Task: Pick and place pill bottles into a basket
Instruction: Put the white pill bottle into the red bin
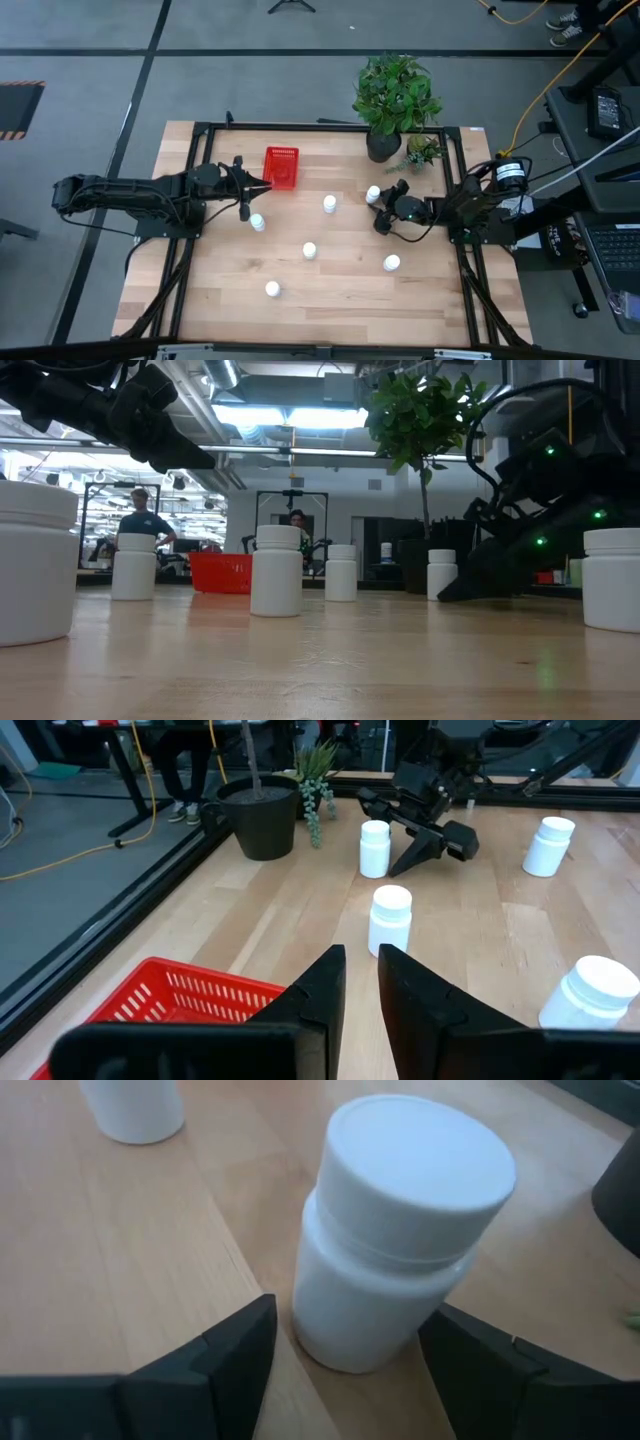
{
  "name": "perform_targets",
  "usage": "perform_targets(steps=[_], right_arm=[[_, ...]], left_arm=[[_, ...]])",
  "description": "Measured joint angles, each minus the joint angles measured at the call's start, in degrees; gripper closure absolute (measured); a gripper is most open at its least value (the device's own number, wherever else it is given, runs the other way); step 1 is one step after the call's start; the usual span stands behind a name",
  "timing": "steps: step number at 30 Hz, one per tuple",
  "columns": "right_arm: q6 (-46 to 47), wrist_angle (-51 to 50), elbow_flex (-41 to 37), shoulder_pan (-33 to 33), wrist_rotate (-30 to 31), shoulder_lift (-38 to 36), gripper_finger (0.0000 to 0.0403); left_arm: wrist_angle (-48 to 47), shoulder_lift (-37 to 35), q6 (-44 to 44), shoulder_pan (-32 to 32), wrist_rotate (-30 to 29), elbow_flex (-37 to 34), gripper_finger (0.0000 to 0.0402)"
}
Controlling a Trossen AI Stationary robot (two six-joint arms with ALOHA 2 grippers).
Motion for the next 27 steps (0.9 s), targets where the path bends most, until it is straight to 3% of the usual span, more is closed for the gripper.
perform_targets(steps=[18, 27], right_arm=[[1.6, -0.18, 1.45, -0.02, 1.44, 0.06, 0.0157], [3.02, 2.52, 1.49, 0.04, 2.46, 3.66, 0.0157]], left_arm=[[-0.01, 0.0, 0.01, 0.0, 0.0, 0.0, 0.0343], [-0.01, 0.01, 0.01, 0.0, -0.02, 0.0, 0.0343]])
